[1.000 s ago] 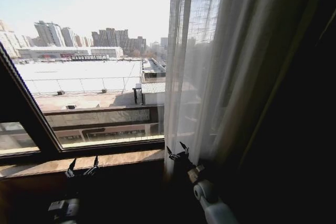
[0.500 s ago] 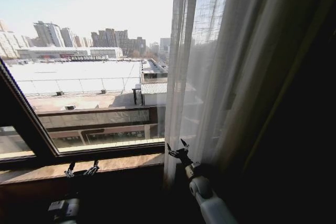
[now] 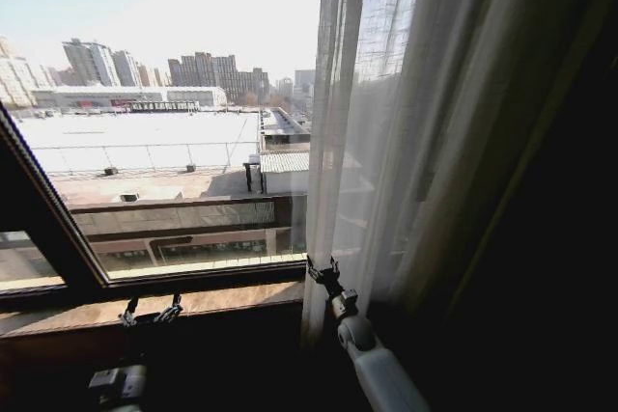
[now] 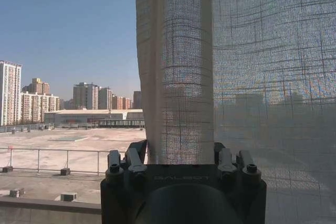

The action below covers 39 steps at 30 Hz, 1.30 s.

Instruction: Open the curtains by pulling them apart, changing their state from closed to fully open.

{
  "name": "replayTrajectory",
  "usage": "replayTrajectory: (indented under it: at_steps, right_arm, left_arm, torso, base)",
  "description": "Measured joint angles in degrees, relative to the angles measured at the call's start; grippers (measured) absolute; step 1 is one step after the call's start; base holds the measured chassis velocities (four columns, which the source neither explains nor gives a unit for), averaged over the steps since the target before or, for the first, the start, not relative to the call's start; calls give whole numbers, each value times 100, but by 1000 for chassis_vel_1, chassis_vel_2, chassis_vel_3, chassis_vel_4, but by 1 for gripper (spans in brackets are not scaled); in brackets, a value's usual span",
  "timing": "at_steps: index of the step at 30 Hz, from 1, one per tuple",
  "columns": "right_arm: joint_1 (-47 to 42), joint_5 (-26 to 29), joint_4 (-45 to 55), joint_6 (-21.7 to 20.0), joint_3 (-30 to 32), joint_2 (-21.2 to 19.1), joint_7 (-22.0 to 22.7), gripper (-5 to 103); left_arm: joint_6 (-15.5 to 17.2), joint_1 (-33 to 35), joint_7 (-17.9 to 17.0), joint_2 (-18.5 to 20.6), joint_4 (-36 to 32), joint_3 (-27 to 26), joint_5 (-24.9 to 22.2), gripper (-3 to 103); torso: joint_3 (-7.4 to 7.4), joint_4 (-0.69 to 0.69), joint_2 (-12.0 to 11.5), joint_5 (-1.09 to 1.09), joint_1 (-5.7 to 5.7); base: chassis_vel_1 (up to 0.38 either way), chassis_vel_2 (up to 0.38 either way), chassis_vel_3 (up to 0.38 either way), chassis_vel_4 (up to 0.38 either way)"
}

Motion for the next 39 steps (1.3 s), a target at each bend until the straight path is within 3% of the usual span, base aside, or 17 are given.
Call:
replayTrajectory:
  at_steps: [5, 9, 12, 14, 17, 29, 39]
  right_arm:
    - [-35, 37, 63, 5, -13, -8, -51, 44]
    - [-52, 198, 70, 42, -31, -1, -173, 34]
    - [-75, 338, 74, 84, -35, 29, -342, 18]
    - [-76, 331, 63, 110, -29, 53, -355, 18]
    - [-70, 317, -5, 179, 19, 96, -381, 3]
    - [-65, 421, -11, 135, 58, 91, -659, 0]
    - [-30, 508, -71, 127, 77, 94, -812, 0]
  left_arm:
    - [0, 0, 0, 0, 0, 0, 0, 100]
    - [0, 0, 0, 0, 0, 0, 0, 100]
    - [0, 0, 0, 0, 0, 0, 0, 100]
    - [0, 0, 0, 0, 0, 0, 0, 100]
    - [0, 0, 0, 0, 0, 0, 0, 100]
    - [0, 0, 0, 0, 0, 0, 0, 100]
    - [0, 0, 0, -1, 0, 0, 0, 100]
  torso:
    - [0, 0, 0, 0, 0]
    - [0, 0, 0, 0, 0]
    - [0, 0, 0, 0, 0]
    - [0, 0, 0, 0, 0]
    - [0, 0, 0, 1, 0]
    - [0, 0, 0, 0, 0]
    - [0, 0, 0, 1, 0]
  base:
    - [0, 0, 0, 0]
    - [0, 0, 0, 0]
    - [0, 0, 0, 0]
    - [0, 0, 0, 0]
    - [0, 0, 0, 0]
    - [-26, -20, 18, 16]
    - [-187, -184, 182, 178]
